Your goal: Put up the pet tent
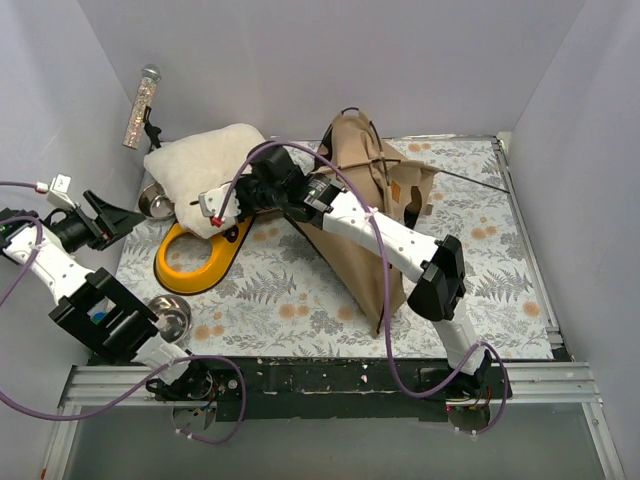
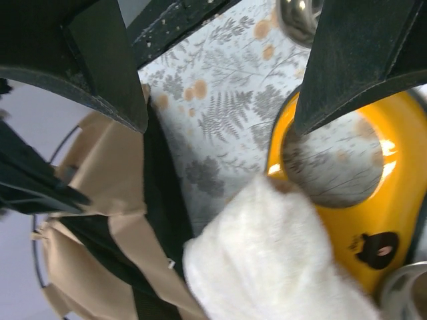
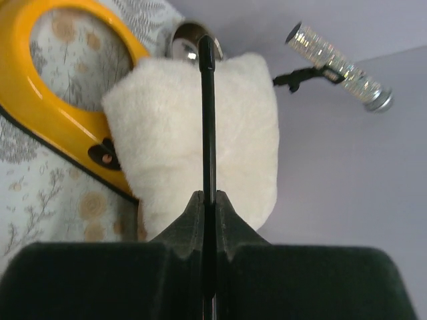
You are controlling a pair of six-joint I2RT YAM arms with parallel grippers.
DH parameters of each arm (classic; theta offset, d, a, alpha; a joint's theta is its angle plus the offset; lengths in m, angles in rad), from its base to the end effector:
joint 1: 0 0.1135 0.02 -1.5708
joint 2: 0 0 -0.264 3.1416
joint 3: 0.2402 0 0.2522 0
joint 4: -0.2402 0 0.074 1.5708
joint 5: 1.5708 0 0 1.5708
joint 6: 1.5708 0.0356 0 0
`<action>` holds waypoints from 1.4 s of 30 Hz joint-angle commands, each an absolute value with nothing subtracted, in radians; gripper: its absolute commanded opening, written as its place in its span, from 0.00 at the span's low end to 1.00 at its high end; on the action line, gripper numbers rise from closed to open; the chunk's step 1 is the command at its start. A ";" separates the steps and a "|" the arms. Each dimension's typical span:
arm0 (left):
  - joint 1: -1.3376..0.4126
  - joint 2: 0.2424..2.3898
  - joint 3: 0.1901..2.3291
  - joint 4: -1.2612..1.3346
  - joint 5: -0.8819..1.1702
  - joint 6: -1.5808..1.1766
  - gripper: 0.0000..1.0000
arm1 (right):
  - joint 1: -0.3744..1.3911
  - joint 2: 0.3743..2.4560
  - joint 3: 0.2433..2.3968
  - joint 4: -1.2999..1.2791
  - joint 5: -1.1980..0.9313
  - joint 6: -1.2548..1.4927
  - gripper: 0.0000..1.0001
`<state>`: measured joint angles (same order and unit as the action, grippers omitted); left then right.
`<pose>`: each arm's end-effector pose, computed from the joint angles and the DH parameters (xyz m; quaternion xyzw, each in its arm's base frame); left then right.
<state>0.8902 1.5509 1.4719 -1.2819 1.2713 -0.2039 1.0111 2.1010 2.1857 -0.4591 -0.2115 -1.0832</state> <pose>0.2034 0.1972 0.3353 -0.3631 0.7158 -0.5277 0.2780 0.2558 0.4224 0.3820 -0.7413 0.3594 0.0670 0.5628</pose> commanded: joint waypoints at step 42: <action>0.266 1.688 1.387 -0.683 1.565 0.228 0.98 | 1.106 1.945 2.223 -0.043 -0.141 -0.957 0.01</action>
